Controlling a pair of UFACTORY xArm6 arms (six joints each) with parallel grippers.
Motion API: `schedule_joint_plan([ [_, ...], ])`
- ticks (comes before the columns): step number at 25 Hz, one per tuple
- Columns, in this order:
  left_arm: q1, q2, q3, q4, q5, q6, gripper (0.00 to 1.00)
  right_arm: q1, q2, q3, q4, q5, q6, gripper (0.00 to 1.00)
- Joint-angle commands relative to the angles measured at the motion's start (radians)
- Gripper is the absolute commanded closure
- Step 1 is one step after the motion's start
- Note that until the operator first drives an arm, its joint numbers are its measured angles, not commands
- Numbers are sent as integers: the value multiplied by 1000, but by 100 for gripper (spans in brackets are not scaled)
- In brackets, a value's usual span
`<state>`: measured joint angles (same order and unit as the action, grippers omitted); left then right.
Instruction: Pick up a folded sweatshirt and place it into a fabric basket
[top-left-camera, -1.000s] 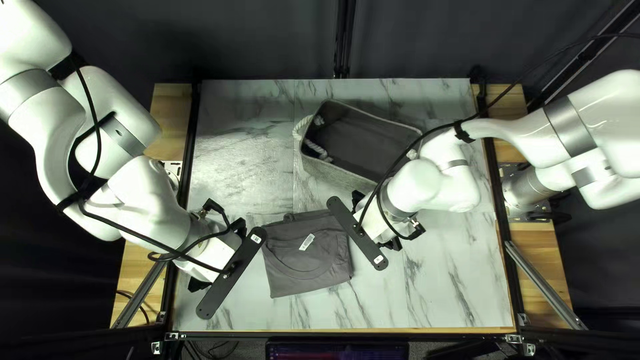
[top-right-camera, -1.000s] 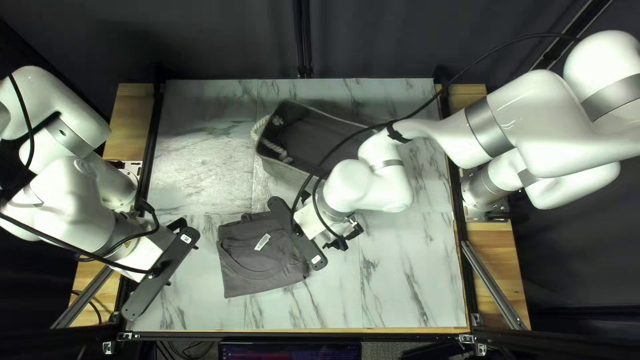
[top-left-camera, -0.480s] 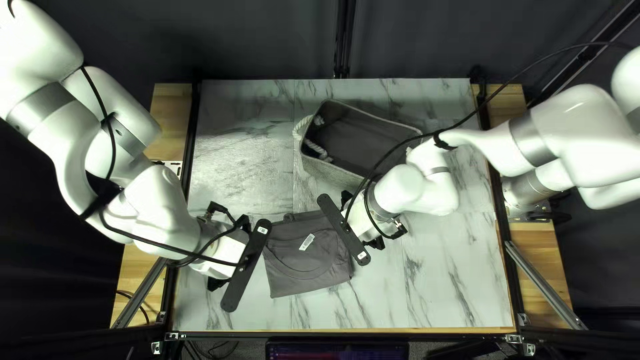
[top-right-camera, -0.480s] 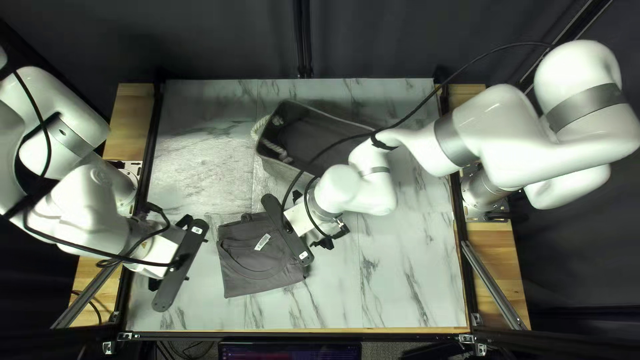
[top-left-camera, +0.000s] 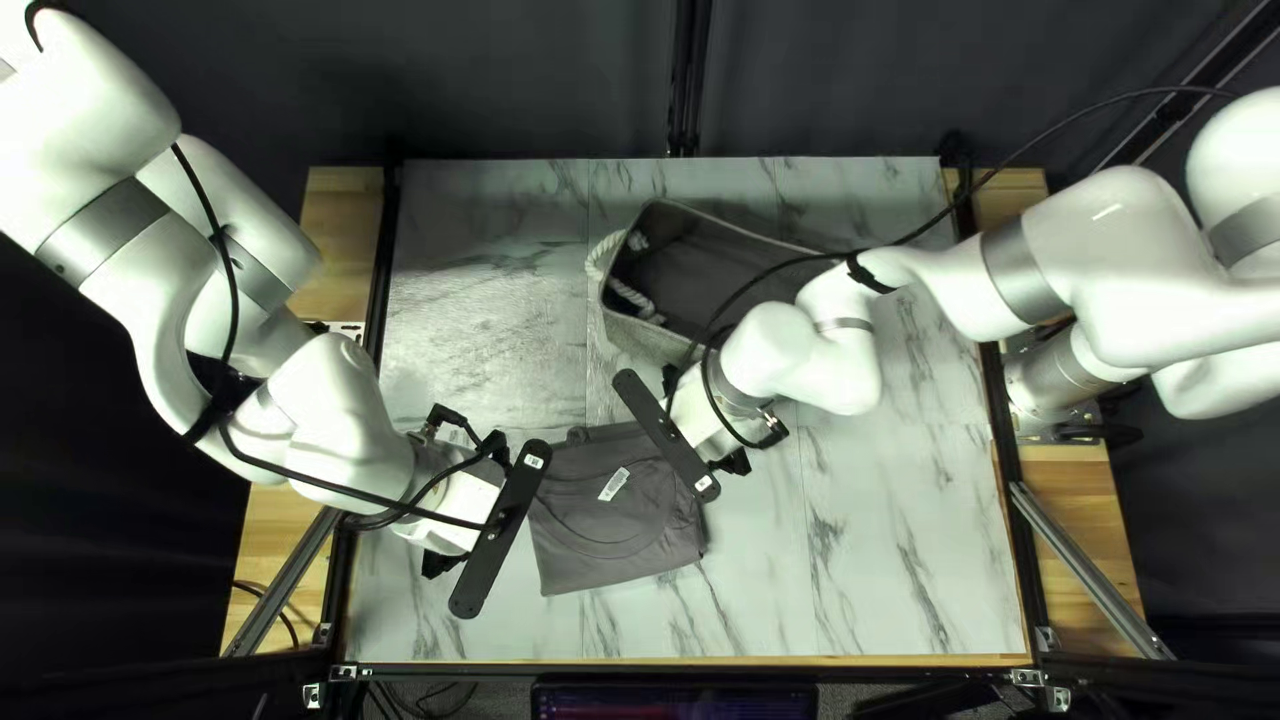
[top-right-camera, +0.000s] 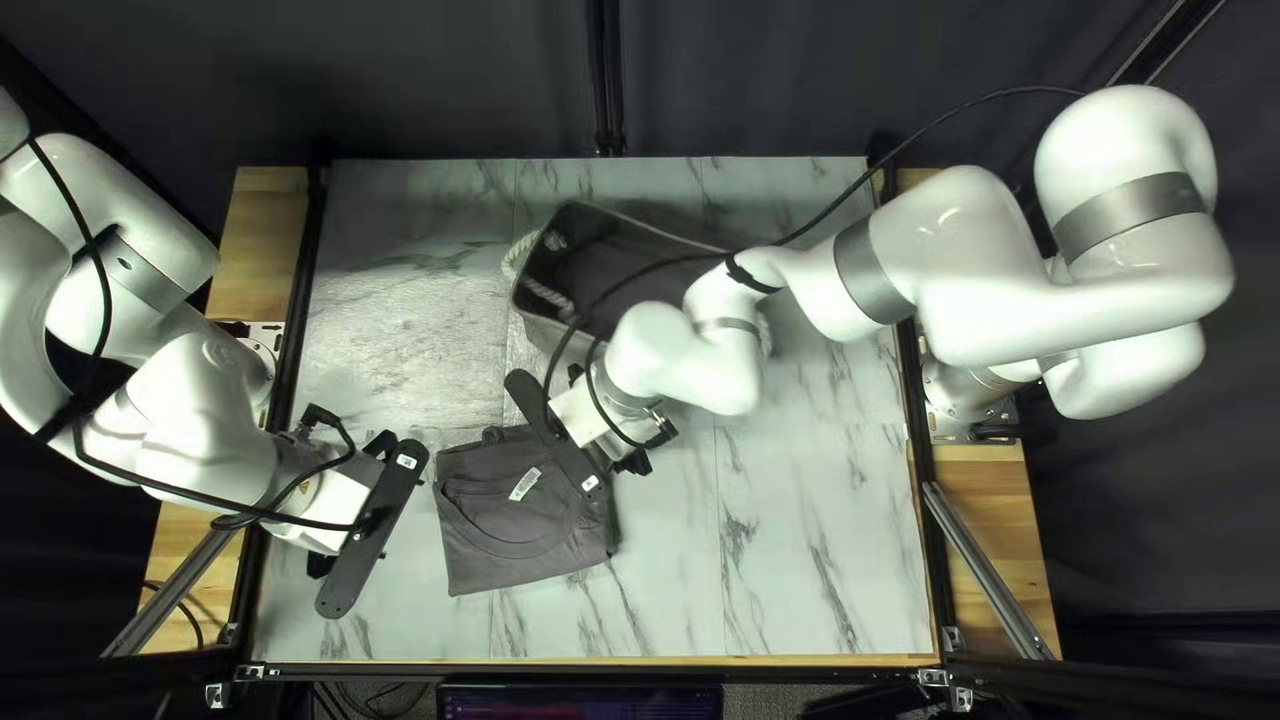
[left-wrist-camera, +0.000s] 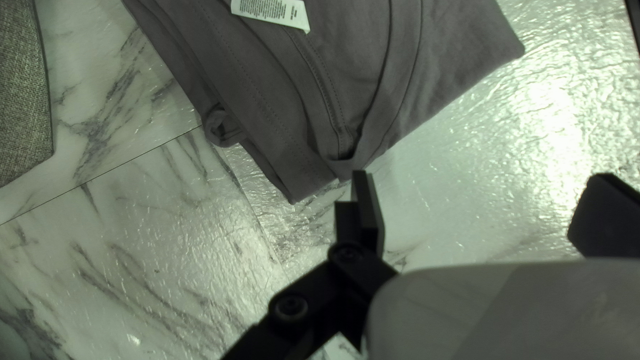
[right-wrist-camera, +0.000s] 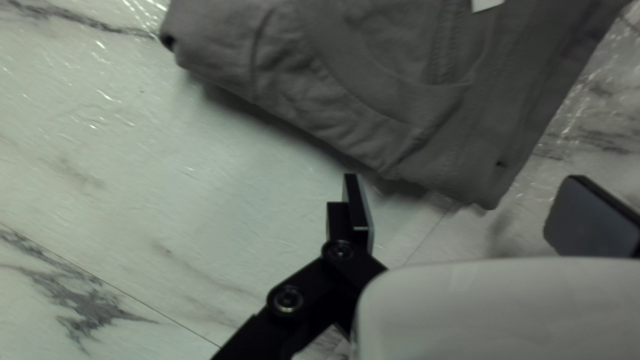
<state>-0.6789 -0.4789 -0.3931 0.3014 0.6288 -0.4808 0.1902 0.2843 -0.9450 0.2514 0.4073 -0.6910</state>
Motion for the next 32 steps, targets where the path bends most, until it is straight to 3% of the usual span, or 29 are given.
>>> schedule_joint_plan([
  [1,-16,2,-9,36,19,-38,0,12,22,7,7,-39,47,0],
  [5,-26,10,-14,63,28,-65,0,20,65,-11,-18,-69,119,0],
  [19,-24,63,-62,67,56,-65,0,9,96,-15,32,-99,107,0],
  [32,-34,78,-84,75,88,-86,0,3,132,-61,96,-50,73,0],
])
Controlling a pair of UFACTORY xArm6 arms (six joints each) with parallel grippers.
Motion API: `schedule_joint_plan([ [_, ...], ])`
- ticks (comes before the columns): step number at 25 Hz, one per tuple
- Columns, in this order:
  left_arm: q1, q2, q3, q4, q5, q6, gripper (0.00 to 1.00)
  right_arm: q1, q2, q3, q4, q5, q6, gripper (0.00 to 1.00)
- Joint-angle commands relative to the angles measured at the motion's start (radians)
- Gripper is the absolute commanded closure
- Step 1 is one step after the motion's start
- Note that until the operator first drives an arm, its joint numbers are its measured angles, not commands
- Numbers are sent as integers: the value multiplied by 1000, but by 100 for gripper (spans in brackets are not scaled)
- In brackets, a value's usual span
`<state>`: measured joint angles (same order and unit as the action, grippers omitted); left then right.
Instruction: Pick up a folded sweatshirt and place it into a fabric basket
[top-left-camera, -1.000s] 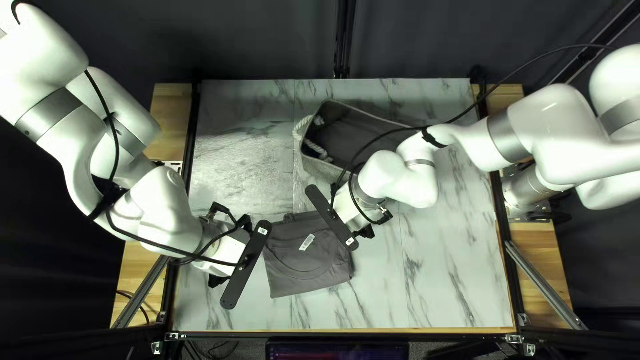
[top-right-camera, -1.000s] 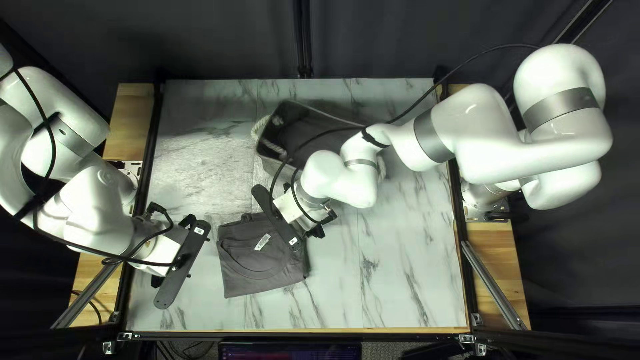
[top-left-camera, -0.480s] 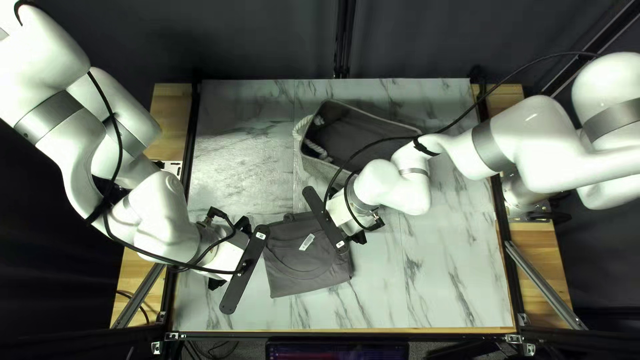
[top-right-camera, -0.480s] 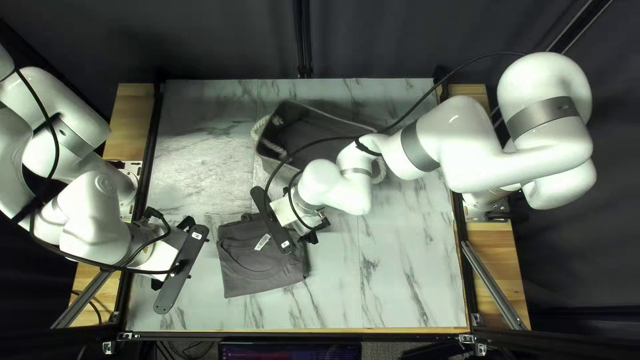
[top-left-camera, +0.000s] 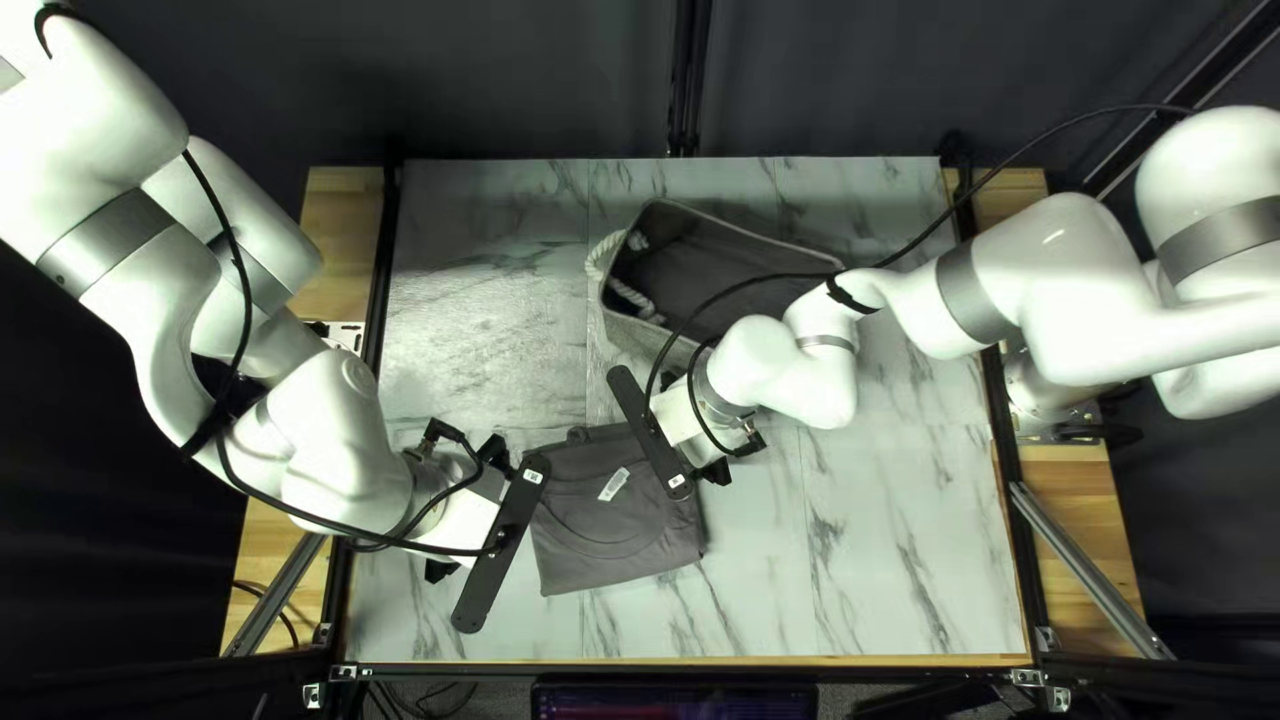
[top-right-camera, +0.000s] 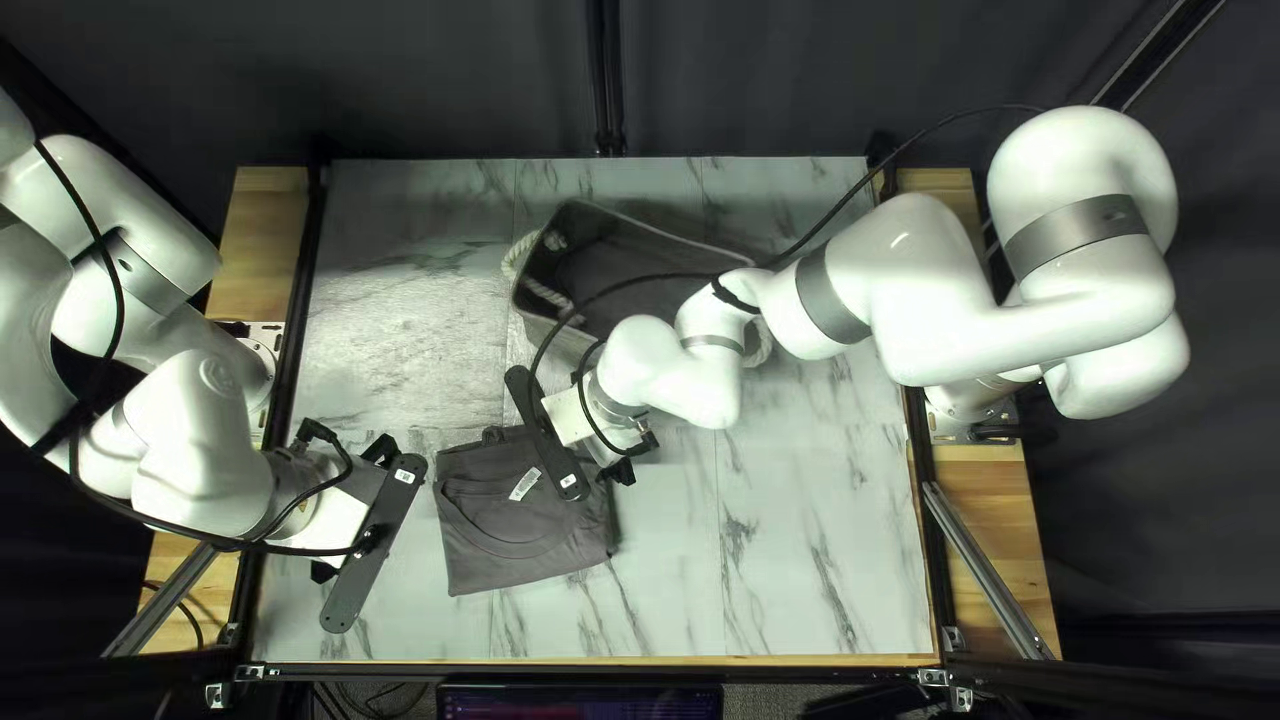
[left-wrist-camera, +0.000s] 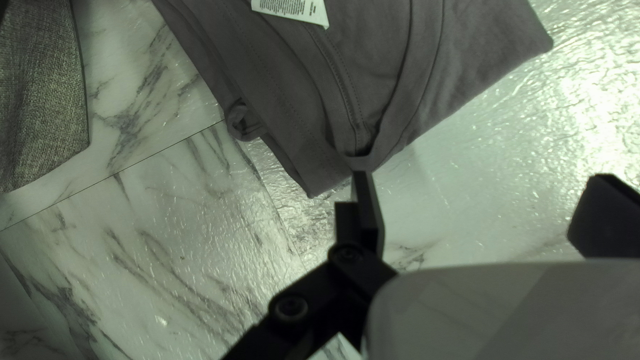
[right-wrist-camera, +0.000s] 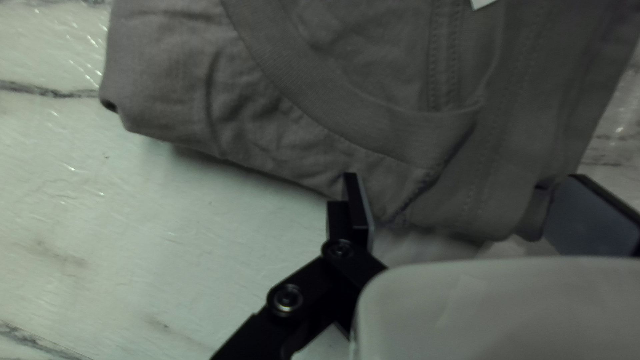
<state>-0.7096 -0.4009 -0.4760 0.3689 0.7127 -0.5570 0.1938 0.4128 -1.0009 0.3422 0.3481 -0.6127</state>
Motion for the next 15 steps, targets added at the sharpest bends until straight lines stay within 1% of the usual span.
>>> schedule_joint_plan([
  [1,-4,2,-2,10,3,-12,0,0,3,-5,6,10,-6,1],
  [2,-4,3,-1,14,1,-17,0,0,2,-4,6,13,-9,16],
  [3,-4,4,0,17,0,-21,0,0,1,-4,7,16,-10,68],
  [4,-5,4,0,19,1,-24,0,1,1,-5,8,18,-11,93],
  [5,-6,3,0,21,2,-26,0,1,3,-8,9,23,-13,99],
  [11,-24,-12,8,46,15,-67,0,7,5,-32,-16,51,7,100],
  [15,-34,-15,13,63,19,-94,0,13,-31,-13,-42,64,28,100],
])
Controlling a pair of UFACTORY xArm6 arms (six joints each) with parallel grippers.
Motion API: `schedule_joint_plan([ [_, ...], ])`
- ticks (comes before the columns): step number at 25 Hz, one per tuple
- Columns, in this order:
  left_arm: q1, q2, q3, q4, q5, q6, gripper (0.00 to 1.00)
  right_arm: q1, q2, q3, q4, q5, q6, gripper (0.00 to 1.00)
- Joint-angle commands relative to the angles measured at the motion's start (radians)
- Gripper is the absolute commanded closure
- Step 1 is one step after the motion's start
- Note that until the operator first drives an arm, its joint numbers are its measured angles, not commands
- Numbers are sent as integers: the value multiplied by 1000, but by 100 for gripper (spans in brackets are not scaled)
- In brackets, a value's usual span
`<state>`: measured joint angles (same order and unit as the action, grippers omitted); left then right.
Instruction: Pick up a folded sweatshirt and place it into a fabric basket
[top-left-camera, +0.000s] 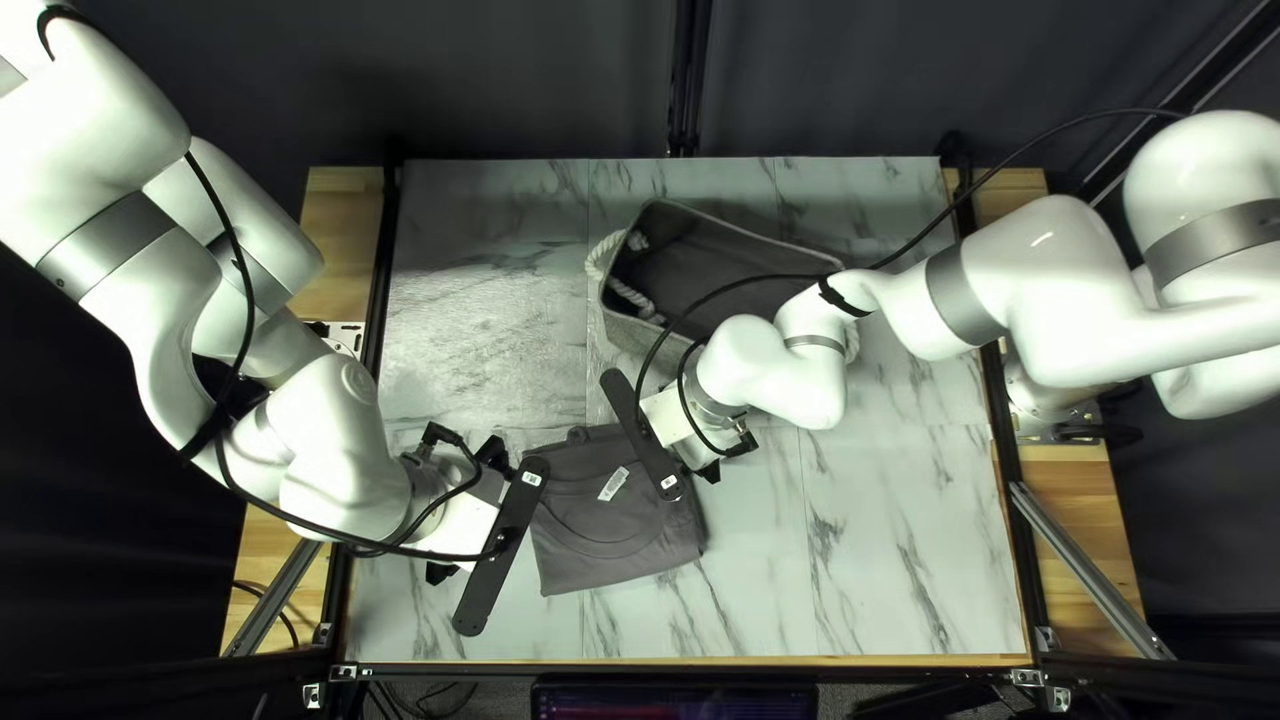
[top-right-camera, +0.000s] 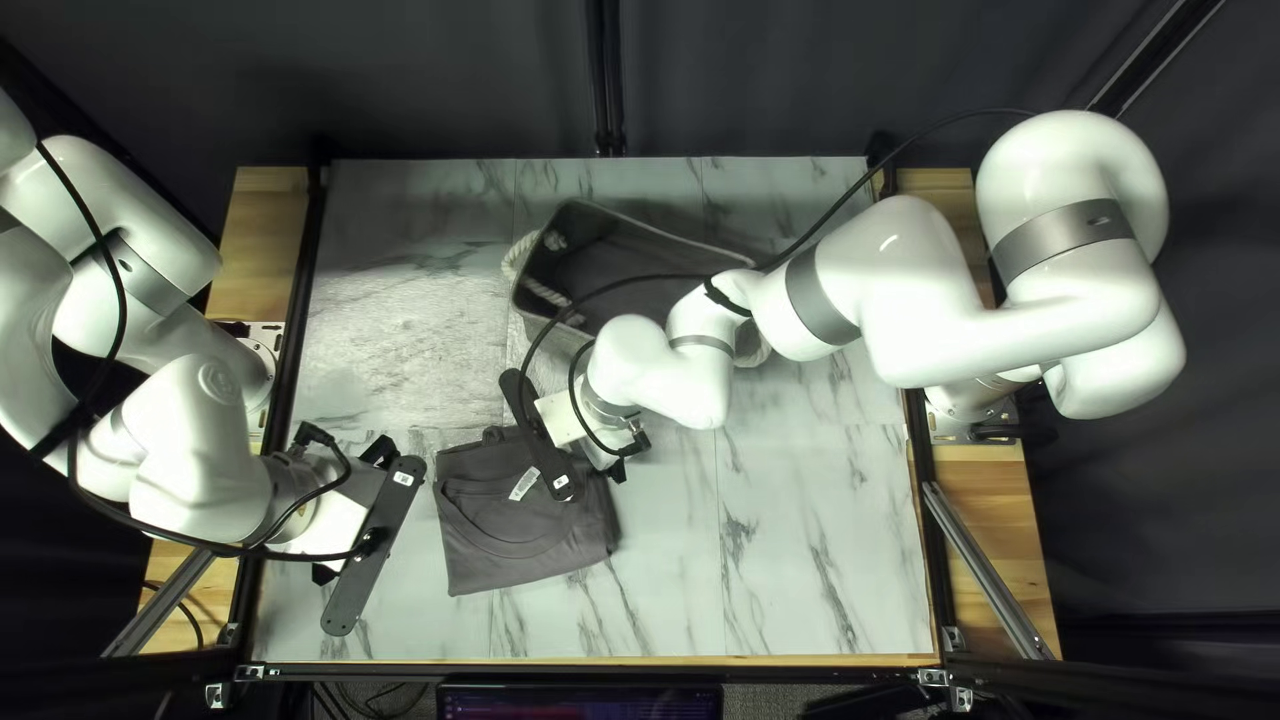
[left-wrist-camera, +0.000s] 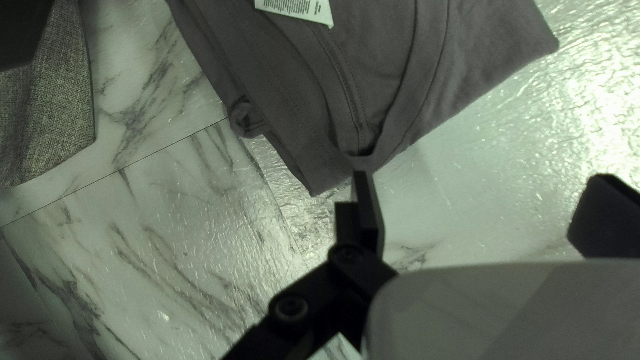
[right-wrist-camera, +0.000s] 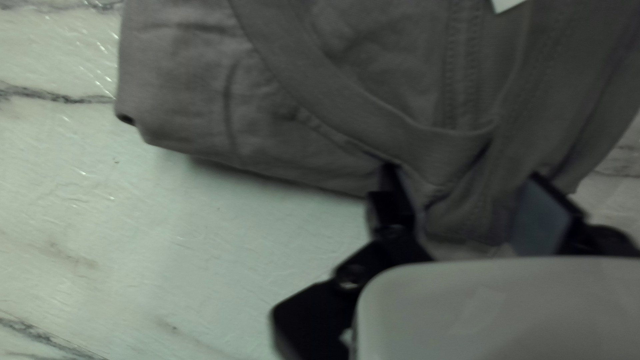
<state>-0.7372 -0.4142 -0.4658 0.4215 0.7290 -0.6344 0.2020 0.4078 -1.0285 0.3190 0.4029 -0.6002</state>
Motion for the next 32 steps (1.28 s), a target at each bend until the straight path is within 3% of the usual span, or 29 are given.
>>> schedule_joint_plan([
  [1,-7,-2,3,12,4,-18,0,6,-33,19,-23,11,20,100],
  [11,-1,-8,16,31,-11,-29,0,41,-43,14,-101,29,106,100],
  [21,125,13,89,99,-148,-77,0,68,-81,44,-154,31,165,100],
  [28,294,59,176,297,-393,-145,0,74,-86,52,-171,22,185,100],
  [32,359,85,195,405,-479,-200,0,73,-87,54,-174,19,189,100],
])
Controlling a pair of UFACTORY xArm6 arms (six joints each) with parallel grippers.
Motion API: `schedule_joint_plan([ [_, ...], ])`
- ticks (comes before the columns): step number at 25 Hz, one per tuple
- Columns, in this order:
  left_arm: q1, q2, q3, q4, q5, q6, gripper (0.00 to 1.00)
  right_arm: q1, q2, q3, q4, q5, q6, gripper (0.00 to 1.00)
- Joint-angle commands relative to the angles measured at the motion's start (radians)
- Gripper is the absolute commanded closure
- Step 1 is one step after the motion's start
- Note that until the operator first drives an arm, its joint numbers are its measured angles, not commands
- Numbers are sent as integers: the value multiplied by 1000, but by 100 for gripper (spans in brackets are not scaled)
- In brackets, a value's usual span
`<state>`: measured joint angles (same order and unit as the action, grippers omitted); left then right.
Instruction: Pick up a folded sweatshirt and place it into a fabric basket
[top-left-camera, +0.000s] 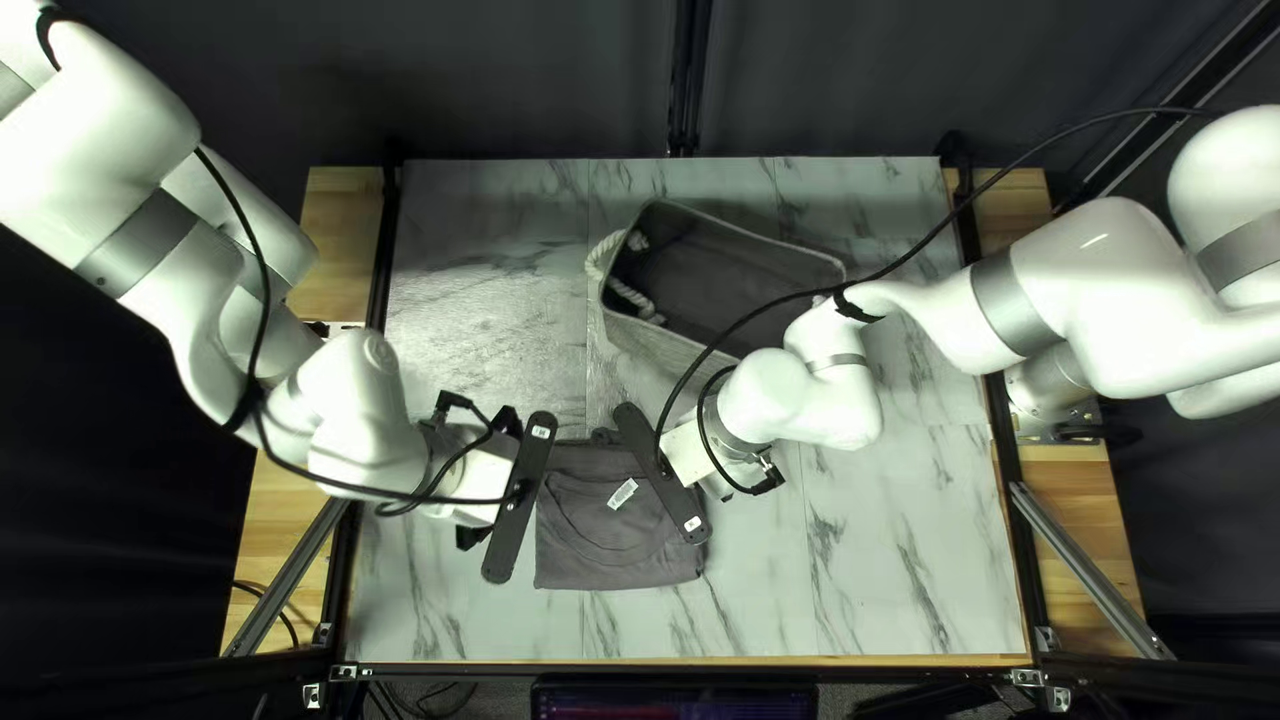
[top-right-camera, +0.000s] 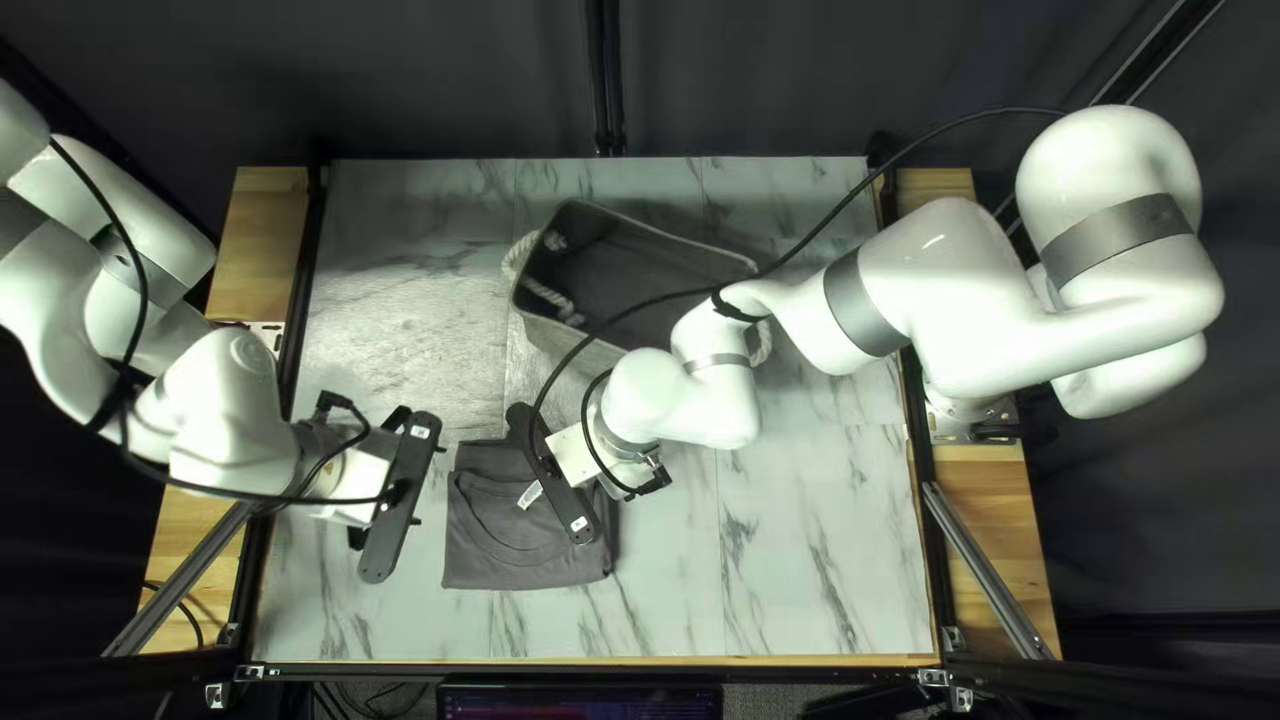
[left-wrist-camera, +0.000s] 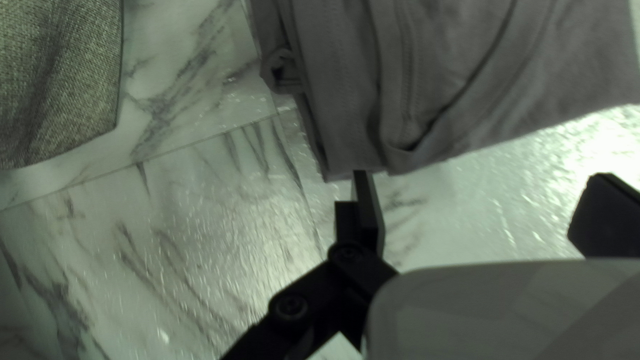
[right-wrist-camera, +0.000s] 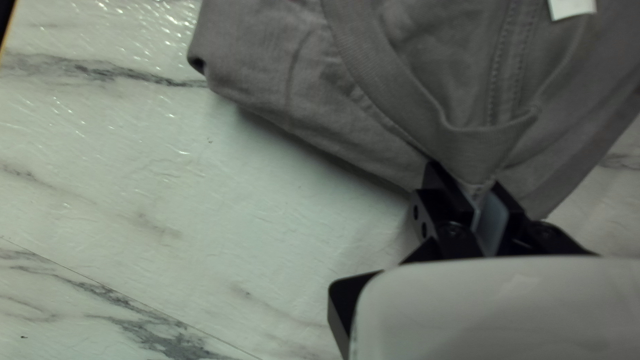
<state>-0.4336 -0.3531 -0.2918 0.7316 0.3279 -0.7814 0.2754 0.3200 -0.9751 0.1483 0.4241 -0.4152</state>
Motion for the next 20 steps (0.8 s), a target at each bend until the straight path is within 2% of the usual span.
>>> schedule_joint_plan([
  [1,74,30,27,139,-101,-83,0,1,6,-2,-7,-5,8,100],
  [4,93,39,31,191,-126,-126,0,3,22,-16,-15,-3,17,100],
  [13,99,82,12,127,-115,-109,0,10,13,-13,-45,6,51,100],
  [20,101,87,15,127,-112,-115,0,11,13,-13,-52,7,62,100],
])
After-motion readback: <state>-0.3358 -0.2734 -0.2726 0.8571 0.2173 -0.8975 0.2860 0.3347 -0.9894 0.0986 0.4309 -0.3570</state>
